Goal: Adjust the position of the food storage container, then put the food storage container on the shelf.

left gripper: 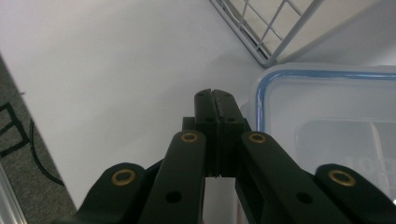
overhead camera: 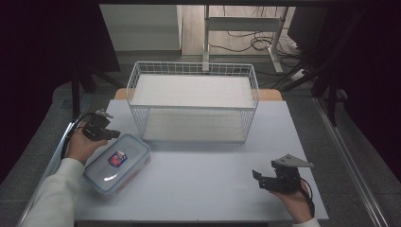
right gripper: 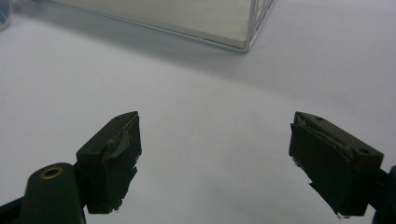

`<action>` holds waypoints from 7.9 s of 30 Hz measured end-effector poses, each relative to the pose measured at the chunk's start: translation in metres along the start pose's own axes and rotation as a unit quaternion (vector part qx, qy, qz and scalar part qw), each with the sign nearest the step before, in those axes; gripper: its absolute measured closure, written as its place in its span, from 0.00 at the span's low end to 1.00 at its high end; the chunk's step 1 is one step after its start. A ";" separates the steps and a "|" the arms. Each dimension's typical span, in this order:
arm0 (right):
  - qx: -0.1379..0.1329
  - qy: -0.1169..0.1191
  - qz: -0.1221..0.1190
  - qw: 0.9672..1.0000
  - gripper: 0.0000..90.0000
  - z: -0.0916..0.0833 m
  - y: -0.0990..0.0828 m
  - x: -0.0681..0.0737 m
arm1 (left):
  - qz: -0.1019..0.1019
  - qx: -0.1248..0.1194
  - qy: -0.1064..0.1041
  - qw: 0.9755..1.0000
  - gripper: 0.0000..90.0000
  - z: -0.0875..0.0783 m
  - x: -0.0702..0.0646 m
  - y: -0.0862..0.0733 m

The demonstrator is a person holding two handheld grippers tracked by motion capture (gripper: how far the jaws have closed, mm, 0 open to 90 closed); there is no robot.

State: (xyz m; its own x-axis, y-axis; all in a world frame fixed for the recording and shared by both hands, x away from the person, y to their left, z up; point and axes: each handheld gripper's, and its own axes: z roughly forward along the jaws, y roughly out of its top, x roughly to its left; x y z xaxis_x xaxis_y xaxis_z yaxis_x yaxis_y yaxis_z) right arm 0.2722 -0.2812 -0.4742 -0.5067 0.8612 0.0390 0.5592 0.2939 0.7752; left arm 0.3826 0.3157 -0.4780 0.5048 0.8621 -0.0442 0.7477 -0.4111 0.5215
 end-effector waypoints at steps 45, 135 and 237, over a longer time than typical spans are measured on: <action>0.003 -0.006 0.003 1.000 0.20 0.001 -0.001 0.000 | 0.144 0.027 -0.064 0.987 1.00 0.006 -0.097 0.023; 0.010 -0.006 0.000 1.000 0.20 0.002 0.002 0.001 | 0.045 0.017 -0.087 0.995 1.00 0.018 -0.166 -0.014; 0.109 0.328 0.227 0.911 0.50 0.088 0.019 0.050 | -0.163 -0.075 -0.354 0.918 0.45 0.029 -0.145 -0.057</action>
State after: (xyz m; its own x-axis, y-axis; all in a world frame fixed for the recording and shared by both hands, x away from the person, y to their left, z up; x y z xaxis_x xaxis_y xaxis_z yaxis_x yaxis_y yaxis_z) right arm 0.3155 -0.1962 -0.5135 -0.4338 0.5027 0.7477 0.8893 0.1054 0.4450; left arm 0.2794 0.2052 -0.5263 0.4588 0.5016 -0.7334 0.8677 -0.0751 0.4914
